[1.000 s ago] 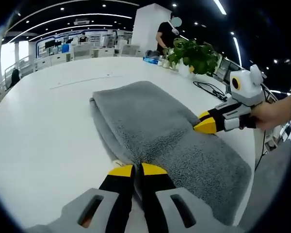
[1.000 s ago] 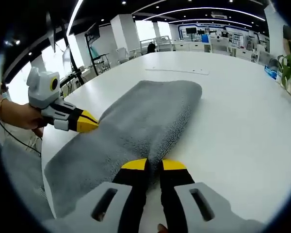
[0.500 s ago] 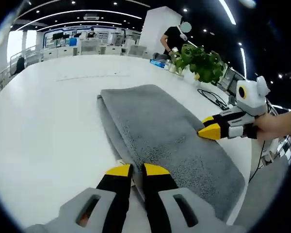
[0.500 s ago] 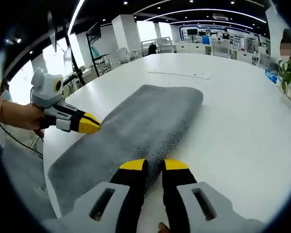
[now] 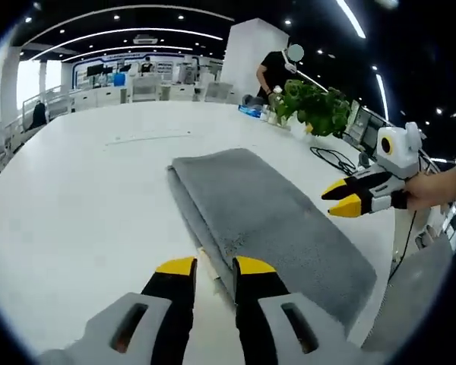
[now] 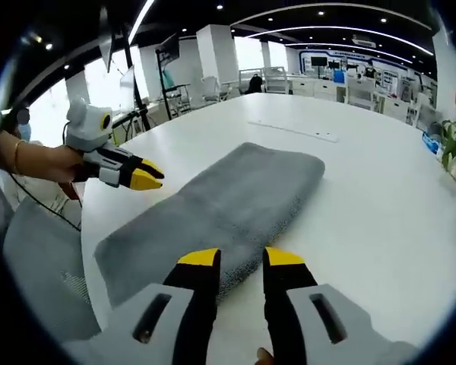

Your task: Fold the towel on the table until its edges align and the towel forms a compact rectangular stack.

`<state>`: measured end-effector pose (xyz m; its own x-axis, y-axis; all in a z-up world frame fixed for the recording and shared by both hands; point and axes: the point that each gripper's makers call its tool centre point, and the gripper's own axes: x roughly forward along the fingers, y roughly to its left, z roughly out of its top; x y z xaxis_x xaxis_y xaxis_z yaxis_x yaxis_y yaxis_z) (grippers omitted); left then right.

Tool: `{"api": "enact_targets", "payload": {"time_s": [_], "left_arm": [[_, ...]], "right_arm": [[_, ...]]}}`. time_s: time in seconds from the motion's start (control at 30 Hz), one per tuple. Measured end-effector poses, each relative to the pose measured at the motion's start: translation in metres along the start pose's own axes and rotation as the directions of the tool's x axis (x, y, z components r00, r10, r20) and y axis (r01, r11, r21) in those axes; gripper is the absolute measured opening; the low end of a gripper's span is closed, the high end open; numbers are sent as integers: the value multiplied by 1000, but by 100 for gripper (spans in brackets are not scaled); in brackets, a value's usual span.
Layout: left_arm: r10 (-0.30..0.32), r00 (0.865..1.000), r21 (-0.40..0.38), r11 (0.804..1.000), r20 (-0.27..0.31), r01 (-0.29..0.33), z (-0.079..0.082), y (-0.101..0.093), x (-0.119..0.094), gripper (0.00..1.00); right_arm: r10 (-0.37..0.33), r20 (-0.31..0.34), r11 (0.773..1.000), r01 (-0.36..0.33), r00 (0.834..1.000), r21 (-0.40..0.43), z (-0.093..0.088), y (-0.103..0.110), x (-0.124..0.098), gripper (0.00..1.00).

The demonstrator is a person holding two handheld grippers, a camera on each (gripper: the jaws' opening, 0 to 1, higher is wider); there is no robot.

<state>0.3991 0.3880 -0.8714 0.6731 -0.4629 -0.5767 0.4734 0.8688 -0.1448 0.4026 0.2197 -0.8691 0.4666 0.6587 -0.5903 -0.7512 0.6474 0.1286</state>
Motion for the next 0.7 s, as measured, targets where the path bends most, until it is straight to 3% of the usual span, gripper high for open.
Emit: {"api": "enact_targets", "payload": {"time_s": [0.13,0.2,0.23,0.4,0.53,0.6,0.7], "left_arm": [[-57,998,74,996,-2,57,-1,-21,-9,25],[-144,989,66,987,-17,145,-3,-39,-11,25],[-178,984,58,982,4,178,0,-48,-13,25],[-227,973,123,965,-30,229,-2,-65,-17,31],[-295,952,191,933,-79,305,-9,-83,-23,31],[-326,939,245,906,-111,344,-14,-92,-25,30],[-341,928,292,881,-153,372,-22,-101,-29,29]], "right_arm": [[31,-9,999,-31,999,-12,-7,12,-8,24],[64,-24,998,-64,998,15,-13,20,-11,24],[63,-23,998,-63,998,16,-15,19,-12,24],[71,-30,997,-71,997,15,-22,28,-19,25],[93,-43,996,-92,995,18,-27,37,-26,24],[108,-44,994,-107,993,10,-29,44,-29,24],[128,-50,992,-129,991,-12,-31,55,-33,24]]}}
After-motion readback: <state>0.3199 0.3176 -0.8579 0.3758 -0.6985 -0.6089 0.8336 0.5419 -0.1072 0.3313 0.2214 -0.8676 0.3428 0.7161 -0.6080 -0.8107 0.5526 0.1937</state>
